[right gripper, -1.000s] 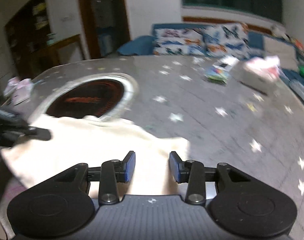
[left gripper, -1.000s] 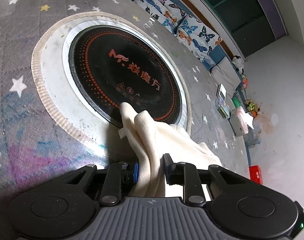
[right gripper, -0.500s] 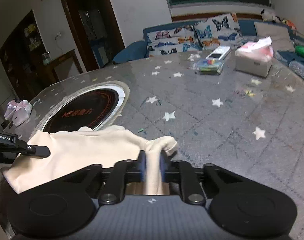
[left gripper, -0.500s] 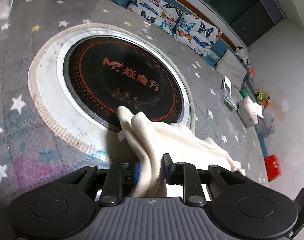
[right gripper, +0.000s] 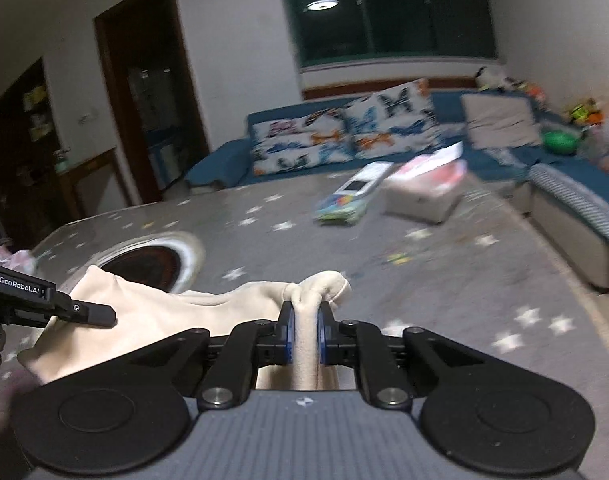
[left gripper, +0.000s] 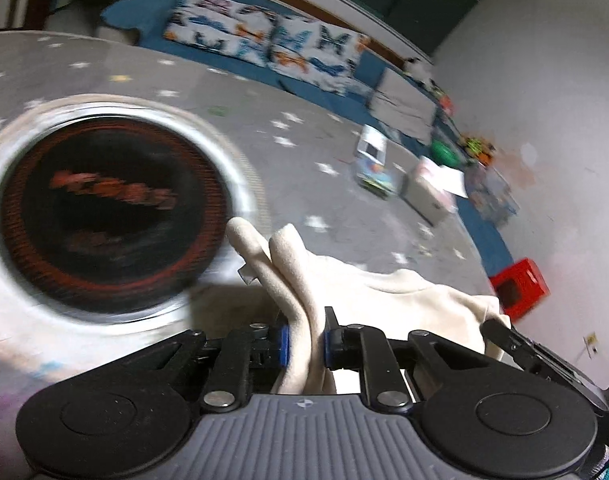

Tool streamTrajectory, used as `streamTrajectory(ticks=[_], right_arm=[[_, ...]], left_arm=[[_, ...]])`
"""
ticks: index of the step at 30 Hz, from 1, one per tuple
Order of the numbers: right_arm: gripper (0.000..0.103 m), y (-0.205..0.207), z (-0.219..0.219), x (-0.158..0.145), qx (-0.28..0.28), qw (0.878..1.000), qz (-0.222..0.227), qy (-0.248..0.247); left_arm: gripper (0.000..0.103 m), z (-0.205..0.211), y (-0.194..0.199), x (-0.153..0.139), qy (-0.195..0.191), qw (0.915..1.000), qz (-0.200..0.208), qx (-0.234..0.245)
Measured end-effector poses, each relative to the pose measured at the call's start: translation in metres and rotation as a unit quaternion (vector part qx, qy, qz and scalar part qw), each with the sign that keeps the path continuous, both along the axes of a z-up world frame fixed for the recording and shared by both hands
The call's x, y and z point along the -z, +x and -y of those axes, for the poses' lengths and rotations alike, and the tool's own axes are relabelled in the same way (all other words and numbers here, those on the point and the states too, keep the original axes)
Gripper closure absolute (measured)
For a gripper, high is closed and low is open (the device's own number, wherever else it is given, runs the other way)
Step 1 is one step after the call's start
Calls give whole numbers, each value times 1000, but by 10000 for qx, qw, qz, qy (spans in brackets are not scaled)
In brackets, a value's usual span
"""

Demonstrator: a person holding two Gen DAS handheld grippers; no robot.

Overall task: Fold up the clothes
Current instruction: 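Lift the sweatshirt with both tools and fold it over onto itself, then lower the folded sweatshirt and open both tools to release it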

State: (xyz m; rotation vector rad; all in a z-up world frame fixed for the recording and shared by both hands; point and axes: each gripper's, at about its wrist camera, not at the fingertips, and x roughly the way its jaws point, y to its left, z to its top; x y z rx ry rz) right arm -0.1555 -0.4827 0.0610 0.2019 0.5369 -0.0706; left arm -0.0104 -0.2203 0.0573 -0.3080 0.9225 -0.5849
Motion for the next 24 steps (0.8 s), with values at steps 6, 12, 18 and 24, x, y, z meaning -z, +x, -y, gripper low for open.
streamTrajectory(ticks=[6,12,18,24], right_arm=[[93,-9,44,-16,612,9971,26,-443],[93,-7,81,-20,1129,9904,-17,-803],[93,7,107,9,1437,9852,-444,-820],[91,14,120,36,1622,9797,-895,-768]], left_arm=[[87,70,9,-1,5,9986,87,524],[87,125,15,5,89,9958,240,883],[83,154,20,26,565,9929,185,1033],[70,143,21,26,865,9902,403,1018]])
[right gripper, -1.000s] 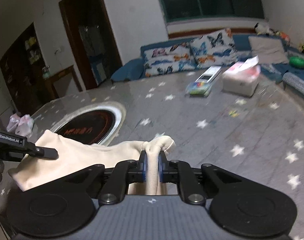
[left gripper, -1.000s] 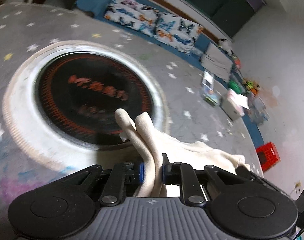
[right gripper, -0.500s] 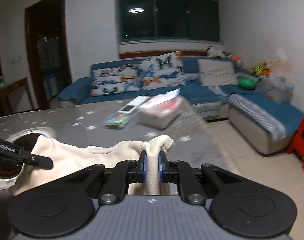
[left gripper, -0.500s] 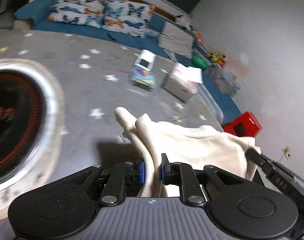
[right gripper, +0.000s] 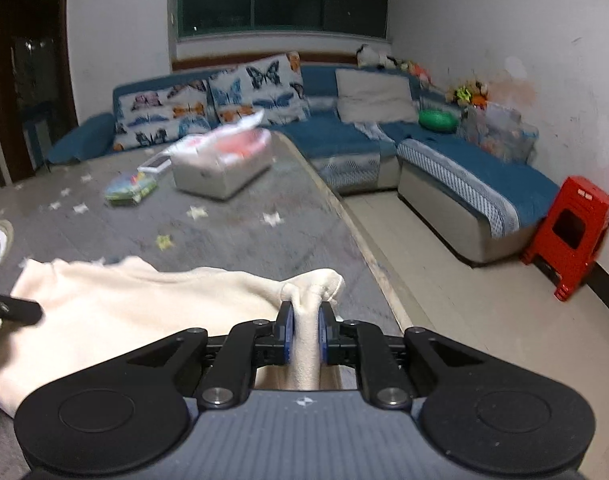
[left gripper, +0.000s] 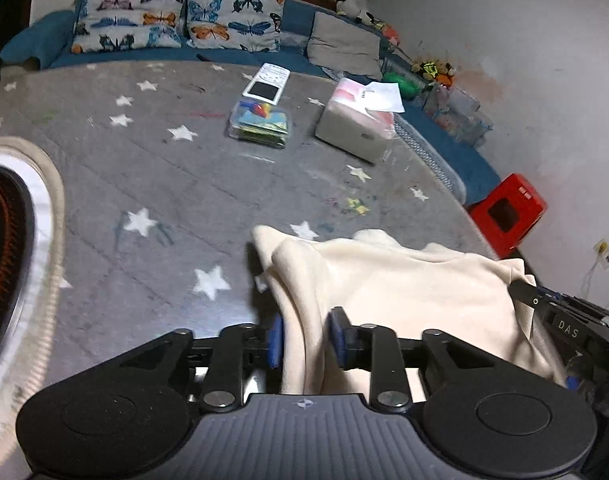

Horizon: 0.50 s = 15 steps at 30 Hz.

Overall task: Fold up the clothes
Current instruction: 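Lower the folded sweatshirt and open both tools to release it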

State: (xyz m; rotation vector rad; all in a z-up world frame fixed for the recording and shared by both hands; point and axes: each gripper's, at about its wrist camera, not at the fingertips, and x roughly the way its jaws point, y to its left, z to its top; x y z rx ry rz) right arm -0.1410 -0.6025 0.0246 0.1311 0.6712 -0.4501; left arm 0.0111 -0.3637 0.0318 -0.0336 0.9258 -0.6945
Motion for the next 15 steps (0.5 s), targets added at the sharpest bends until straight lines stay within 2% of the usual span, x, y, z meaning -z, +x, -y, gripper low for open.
streamTrajectory(ticks=[4,7,9,10,15], right_arm=[[88,-4,-4,-7,-2,9999,96,-55],[86,2,-15,-14,-289,9993,197,104],[73,12,-24,-11,-454,9987,174,151],[71,17,-28,-9,-520,9984,153,167],[70,38,-40,5,-693,9972,36,275]], left_arm=[[70,-2,2,-10,19,9997,246,24],[70,1,4,-15,-40,9995,295,49],[71,4,5,-17,-74,9995,307,90],[71,8,5,-17,-87,9994,300,126],[71,19,6,-10,-13,9992,311,247]])
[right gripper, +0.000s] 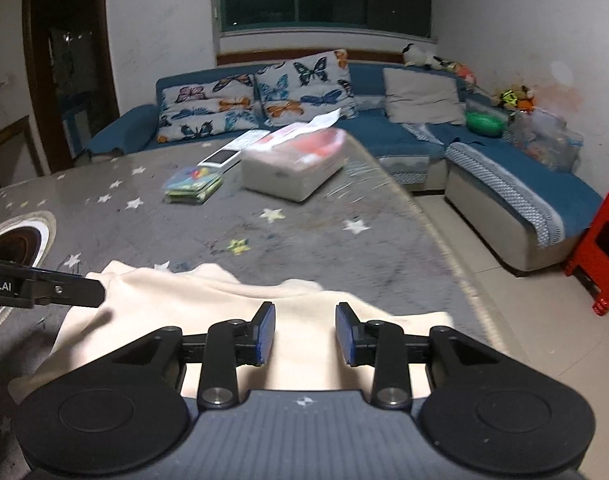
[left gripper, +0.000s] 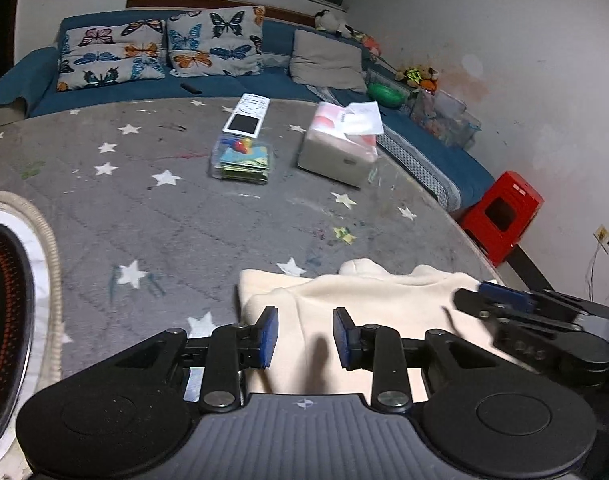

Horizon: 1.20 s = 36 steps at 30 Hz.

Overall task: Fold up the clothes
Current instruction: 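Lower the folded sweatshirt and open both tools to release it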

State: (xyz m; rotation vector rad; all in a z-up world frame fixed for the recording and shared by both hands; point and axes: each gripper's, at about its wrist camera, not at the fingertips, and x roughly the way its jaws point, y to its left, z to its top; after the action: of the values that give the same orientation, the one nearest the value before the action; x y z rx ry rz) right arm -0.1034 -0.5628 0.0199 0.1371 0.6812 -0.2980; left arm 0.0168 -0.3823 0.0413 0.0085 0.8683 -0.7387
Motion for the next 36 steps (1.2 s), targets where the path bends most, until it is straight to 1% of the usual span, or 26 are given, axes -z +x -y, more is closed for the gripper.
streamTrajectory(ticks=[2,5,7,9,10,11,12,13,16,18,22,23,24,29,31,33,36], right_arm=[[69,6,-1,6,-8,10000,-49,40],[63,12,-2,13,13,9999,-106,24],[61,12,-2,15,-5,10000,-91,-21],[53,12,-3,14,-34,9999,-93,-33],[53,11,-3,13,-37,9999,-95,-44],[52,9,-4,12,-45,9999,-89,-54],[48,7,-5,11,-57,9999,-76,-60],[45,4,-6,10,-70,9999,-63,-66],[44,-4,-11,6,-109,9999,-27,-63],[31,-12,-16,4,-154,9999,18,-54],[28,-27,-27,-1,-261,9996,82,-41],[22,-31,-31,-2,-283,9996,86,-31],[20,-35,-34,-3,-304,9995,90,-21],[19,-49,-45,-1,-336,9994,58,40],[16,-54,-48,0,-316,9995,33,72],[8,-59,-51,2,-271,9996,19,69],[7,-66,-58,2,-239,9997,33,35]], left_arm=[[72,3,3,4,48,10000,-3,-5],[72,6,8,9,105,9999,-5,-6],[72,7,10,11,130,9999,5,4],[72,7,10,11,121,9999,-9,-6],[72,6,10,10,114,9999,-9,-8],[70,4,9,10,107,9999,-8,-9],[70,3,7,9,112,9999,9,5],[70,2,5,8,122,9999,27,15],[69,-4,-1,4,128,9999,94,43],[63,-10,-5,2,117,9999,105,34],[61,-22,-15,0,139,9998,126,22],[59,-24,-18,0,149,9998,126,13],[58,-27,-20,0,157,9998,126,4],[53,-42,-34,1,231,9996,149,-1],[52,-48,-39,2,235,9996,133,-5],[49,-55,-42,2,241,9996,134,-33],[45,-65,-48,3,261,9995,129,-77]])
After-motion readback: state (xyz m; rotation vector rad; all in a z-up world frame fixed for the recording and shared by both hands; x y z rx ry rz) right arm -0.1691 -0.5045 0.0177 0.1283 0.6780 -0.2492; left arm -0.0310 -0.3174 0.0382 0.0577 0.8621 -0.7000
